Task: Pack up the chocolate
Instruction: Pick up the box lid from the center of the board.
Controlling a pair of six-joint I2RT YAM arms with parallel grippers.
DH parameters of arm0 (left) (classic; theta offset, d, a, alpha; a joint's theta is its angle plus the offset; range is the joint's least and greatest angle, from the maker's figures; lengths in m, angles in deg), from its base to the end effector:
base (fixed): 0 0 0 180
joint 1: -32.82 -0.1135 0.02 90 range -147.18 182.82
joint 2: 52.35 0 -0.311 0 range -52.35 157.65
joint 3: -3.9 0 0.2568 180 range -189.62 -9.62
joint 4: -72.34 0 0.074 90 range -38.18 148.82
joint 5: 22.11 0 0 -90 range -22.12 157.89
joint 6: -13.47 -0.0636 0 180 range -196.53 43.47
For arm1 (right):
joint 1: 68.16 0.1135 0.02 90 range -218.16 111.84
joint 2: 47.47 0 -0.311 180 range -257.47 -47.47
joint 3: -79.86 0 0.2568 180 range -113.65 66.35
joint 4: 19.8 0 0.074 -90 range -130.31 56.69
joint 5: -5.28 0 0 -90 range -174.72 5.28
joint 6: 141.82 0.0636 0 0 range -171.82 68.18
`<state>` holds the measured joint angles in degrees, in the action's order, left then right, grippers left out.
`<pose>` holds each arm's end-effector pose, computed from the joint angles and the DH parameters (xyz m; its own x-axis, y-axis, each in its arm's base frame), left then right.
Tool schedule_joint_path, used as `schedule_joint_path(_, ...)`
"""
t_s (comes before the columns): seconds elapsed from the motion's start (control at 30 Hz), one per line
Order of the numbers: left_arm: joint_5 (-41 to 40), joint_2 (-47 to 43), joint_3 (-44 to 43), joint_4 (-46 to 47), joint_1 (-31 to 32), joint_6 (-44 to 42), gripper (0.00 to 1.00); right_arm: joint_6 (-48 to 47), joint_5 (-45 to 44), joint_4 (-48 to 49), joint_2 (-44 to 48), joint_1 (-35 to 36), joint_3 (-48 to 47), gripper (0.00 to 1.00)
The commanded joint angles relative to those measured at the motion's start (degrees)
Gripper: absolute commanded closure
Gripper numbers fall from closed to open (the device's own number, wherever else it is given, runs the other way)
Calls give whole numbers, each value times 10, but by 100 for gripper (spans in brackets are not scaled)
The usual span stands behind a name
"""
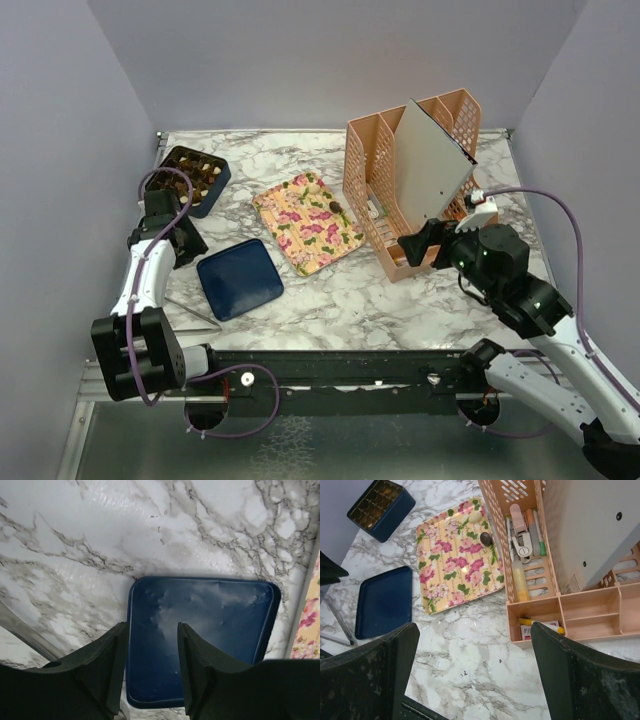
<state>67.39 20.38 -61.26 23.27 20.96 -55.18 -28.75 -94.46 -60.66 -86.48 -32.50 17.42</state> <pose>0.2523 0.0535 0.2617 -0.6848 -0.5158 -0.5148 -0.4934 0.8480 -0.1934 0.1236 0.0754 0.3704 -0.3977 0.1900 -0.8976 -0.3126 0.8917 0.3272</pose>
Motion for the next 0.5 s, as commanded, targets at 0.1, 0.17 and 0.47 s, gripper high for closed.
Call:
schedule_joint_path(0.1,-9,12,49,16,4,28,58,-4,8,2,20,1,3,2)
schedule_joint_path(0.17,-14,19,54,21,3,30,59,-5,5,-3,22,1,1,2)
schedule_joint_path(0.47,-56,77,54,36,3,28,60,3,5,-9,39,1,-2,2)
